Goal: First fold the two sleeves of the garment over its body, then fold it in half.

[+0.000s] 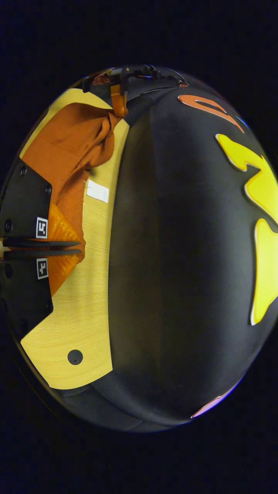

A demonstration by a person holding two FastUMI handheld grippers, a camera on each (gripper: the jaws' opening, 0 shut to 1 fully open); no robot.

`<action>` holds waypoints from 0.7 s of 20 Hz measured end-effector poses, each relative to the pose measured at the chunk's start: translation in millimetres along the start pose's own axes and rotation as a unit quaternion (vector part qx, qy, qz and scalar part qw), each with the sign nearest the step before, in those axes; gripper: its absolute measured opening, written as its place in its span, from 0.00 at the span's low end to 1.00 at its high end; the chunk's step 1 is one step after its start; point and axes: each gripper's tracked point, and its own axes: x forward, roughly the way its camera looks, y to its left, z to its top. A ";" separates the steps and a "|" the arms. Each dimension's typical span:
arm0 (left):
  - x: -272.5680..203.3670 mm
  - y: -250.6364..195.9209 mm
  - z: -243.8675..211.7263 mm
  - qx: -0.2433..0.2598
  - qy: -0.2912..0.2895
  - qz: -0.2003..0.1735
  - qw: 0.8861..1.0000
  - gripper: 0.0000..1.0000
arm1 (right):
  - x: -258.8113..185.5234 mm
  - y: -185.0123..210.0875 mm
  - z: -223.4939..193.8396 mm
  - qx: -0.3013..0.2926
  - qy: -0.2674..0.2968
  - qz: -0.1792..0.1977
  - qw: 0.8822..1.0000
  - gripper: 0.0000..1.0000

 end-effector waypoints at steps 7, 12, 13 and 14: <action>18.6 6.5 -11.0 0.046 0.000 0.022 0.999 0.23 | 24.5 -10.0 -5.7 0.001 -0.005 -0.022 1.000 0.12; 4.7 17.0 9.7 0.050 -0.023 0.035 0.998 0.74 | 13.2 -18.8 14.9 -0.005 -0.038 -0.049 0.998 0.26; -1.4 17.4 12.3 0.041 -0.028 0.035 0.998 0.76 | 4.3 -16.4 17.6 -0.002 -0.039 -0.047 0.998 0.36; -11.0 14.9 18.9 0.029 -0.034 0.032 0.999 0.79 | -3.9 -16.3 19.1 -0.004 -0.039 -0.049 0.998 0.46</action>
